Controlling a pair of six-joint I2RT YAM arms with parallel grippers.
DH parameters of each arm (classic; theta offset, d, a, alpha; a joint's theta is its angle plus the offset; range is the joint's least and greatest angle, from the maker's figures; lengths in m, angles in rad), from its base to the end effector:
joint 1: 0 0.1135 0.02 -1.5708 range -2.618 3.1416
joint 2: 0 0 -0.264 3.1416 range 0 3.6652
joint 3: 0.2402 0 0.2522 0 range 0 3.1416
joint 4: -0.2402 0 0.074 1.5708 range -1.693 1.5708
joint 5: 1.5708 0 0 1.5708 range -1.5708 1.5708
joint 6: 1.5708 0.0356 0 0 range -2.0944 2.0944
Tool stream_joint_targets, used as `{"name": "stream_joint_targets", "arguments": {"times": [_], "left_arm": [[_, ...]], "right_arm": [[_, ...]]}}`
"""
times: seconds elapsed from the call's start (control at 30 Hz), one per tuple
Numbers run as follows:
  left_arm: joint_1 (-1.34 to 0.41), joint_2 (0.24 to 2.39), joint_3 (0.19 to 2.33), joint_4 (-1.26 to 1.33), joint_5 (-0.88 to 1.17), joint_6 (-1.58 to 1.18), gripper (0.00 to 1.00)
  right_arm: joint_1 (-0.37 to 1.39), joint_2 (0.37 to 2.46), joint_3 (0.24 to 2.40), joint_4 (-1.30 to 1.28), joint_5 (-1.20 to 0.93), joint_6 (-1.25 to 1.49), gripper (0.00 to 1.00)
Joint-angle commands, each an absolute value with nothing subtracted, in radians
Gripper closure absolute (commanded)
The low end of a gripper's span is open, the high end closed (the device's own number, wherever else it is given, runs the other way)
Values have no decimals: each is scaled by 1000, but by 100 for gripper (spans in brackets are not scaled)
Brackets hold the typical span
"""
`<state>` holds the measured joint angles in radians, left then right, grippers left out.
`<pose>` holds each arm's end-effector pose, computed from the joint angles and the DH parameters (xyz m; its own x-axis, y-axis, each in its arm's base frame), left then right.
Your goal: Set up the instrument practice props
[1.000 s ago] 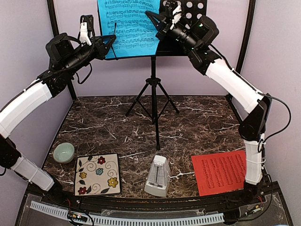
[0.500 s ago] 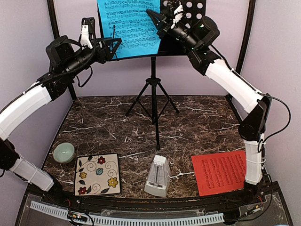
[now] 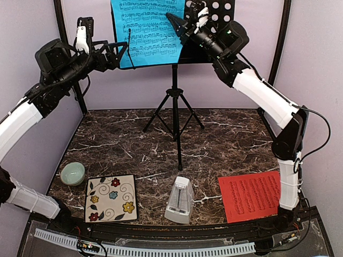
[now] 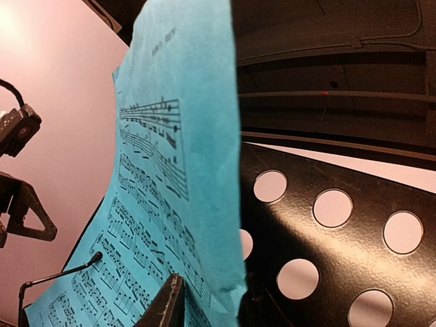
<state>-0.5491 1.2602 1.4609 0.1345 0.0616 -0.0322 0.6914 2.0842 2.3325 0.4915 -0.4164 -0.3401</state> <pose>0.2299 -0.1432 0.5085 0.2621 -0.1980 -0.9445 0.5793 0.8151 -0.0102 0.3383 0.2987 0.5337 0.7609 0.2337 -0.6053 -0.5934 0.6280 -0.5034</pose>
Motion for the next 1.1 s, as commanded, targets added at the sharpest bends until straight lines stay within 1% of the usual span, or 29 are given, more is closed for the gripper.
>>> {"name": "stream_joint_targets", "arguments": {"times": [0.0,0.03,0.1,0.27,0.37,0.53,0.7,0.87,1.07], "left_arm": [[-444,1273,1546,-55,185,-35,1],[-412,1275,1549,-55,257,-54,1],[-368,1290,1566,-64,360,-65,1],[-314,1339,1625,-105,570,-47,1],[-299,1371,1654,-109,661,-39,1],[-299,1398,1665,-72,665,-30,1],[-299,1434,1705,-79,671,-23,1],[-299,1457,1719,-57,673,-32,1],[-298,1476,1729,-37,664,-37,11]], "right_arm": [[693,2077,2324,541,-378,-328,66],[693,2076,2323,545,-373,-326,63],[693,2074,2320,552,-359,-324,61],[690,2071,2316,573,-340,-311,63],[689,2074,2317,589,-334,-301,62],[685,2079,2318,606,-327,-291,61],[684,2084,2318,614,-330,-287,65],[682,2088,2318,619,-331,-286,67],[680,2090,2319,619,-333,-285,68]]}}
